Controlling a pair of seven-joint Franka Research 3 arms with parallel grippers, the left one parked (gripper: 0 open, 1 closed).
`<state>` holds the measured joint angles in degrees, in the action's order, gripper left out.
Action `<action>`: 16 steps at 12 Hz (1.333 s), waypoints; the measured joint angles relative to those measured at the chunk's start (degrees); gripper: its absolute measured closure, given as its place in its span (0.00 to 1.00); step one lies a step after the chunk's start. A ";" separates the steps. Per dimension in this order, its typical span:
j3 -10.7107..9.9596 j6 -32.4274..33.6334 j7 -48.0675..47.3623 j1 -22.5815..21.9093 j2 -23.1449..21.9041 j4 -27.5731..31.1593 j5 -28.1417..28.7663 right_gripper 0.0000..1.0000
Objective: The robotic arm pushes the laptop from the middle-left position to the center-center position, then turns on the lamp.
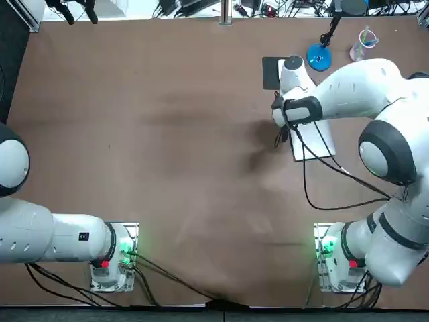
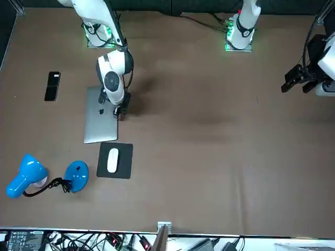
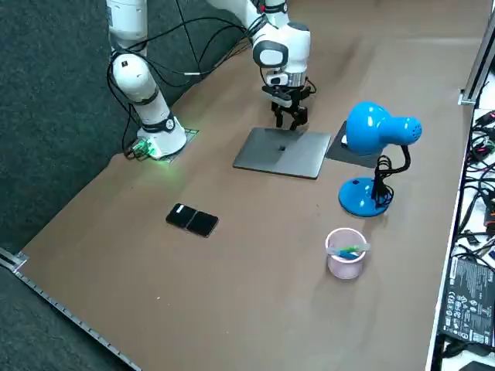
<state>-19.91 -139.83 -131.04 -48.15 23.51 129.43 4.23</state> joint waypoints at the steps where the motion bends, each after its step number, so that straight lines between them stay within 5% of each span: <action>1: -0.17 0.00 0.07 0.00 -0.02 0.06 0.00 0.20; 16: -0.97 -3.74 15.77 3.23 2.34 -3.39 -2.38 0.20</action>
<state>-20.88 -143.56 -115.27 -44.92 25.85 126.04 1.85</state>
